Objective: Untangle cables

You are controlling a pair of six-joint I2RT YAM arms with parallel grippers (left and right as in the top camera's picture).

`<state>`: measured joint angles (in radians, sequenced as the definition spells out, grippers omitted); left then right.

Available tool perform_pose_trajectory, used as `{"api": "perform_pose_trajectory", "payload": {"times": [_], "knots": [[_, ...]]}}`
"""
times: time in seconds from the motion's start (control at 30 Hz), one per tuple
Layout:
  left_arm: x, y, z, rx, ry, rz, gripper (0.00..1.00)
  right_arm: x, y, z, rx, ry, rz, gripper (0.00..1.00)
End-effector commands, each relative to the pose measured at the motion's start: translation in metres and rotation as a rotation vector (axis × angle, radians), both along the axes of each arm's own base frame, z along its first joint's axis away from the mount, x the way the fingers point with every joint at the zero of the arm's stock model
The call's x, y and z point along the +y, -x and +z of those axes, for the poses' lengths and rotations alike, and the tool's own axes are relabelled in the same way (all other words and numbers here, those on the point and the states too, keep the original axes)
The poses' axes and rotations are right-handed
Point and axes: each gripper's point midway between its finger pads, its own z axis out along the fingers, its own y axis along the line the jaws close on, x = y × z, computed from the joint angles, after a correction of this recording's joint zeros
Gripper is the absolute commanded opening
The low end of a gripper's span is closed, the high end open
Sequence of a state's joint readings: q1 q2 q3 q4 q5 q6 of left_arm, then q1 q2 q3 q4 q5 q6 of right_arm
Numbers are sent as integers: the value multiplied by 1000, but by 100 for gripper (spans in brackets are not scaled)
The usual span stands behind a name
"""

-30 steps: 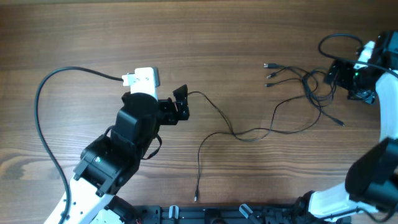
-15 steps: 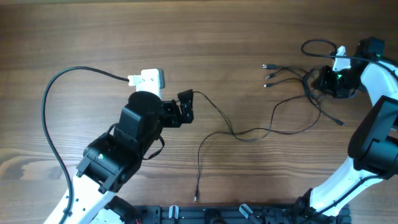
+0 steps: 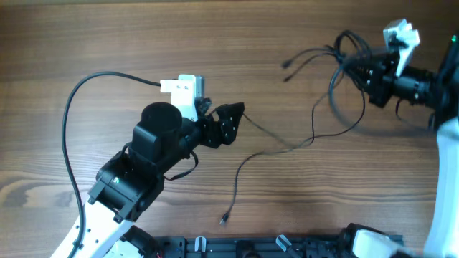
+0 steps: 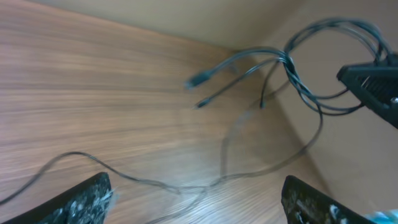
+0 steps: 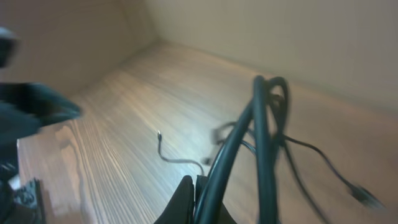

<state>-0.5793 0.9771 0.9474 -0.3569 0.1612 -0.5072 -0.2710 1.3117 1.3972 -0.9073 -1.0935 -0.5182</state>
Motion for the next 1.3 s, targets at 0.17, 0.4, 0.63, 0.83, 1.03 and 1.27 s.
{"api": "perform_pose_trajectory", "payload": {"times": [0.17, 0.4, 0.63, 0.83, 1.03, 1.27], "knots": [[-42, 32, 67, -265, 148, -356, 83, 34, 60, 56, -200, -15, 125, 4], [-58, 51, 82, -422, 128, -497, 100, 48, 80, 72, -186, -163, 255, 4], [-75, 43, 86, -514, 119, -530, 99, 56, 101, 90, -191, -284, 374, 4], [-79, 36, 94, -562, 144, -525, 100, 57, 107, 94, -191, -313, 403, 4], [-91, 40, 97, -590, 164, -551, 100, 78, 120, 94, -173, -322, 502, 4], [-101, 43, 97, -605, 179, -575, 4, 99, 122, 83, -114, -271, 519, 4]]}}
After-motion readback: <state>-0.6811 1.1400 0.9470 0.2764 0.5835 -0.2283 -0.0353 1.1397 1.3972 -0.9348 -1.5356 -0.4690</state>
